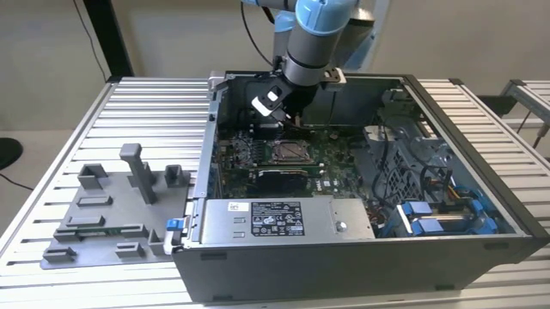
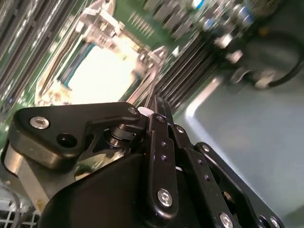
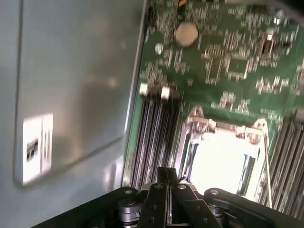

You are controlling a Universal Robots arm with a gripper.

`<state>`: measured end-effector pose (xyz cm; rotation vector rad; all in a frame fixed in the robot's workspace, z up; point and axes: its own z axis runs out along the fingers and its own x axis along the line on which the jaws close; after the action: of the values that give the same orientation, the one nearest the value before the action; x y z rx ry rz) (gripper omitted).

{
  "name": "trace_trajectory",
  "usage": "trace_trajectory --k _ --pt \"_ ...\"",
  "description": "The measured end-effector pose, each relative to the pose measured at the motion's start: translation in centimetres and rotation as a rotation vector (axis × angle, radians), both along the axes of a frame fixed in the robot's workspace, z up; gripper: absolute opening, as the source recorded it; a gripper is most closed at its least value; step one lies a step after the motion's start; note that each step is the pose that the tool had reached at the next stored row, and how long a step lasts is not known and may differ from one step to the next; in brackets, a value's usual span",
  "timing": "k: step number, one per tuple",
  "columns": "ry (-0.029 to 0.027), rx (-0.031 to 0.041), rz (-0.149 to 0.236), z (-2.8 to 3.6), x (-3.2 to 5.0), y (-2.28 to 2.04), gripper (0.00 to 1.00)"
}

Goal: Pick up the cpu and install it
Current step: 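Install the second cpu locking lever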

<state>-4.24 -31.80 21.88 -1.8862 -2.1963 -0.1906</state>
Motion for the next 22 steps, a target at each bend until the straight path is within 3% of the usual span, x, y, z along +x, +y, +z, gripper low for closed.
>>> trace_trajectory --k 2,6,8,13,18,22 --pt "0.0003 0.0023 0.0 0.31 -0.91 -0.03 0.0" --pt "0.0001 0.0147 0.0 1.32 -2.37 -0.16 0.0" --pt "-0.0009 0.0159 0.0 1.38 -2.9 -0.22 0.0" --pt "-0.0084 0.0204 0.0 0.92 -3.04 -0.27 0.0" --pt "-0.0091 0.0277 0.0 0.24 -2.87 -0.26 0.0" --pt "-0.0093 0.0278 0.0 -0.05 -2.66 -0.25 0.0"
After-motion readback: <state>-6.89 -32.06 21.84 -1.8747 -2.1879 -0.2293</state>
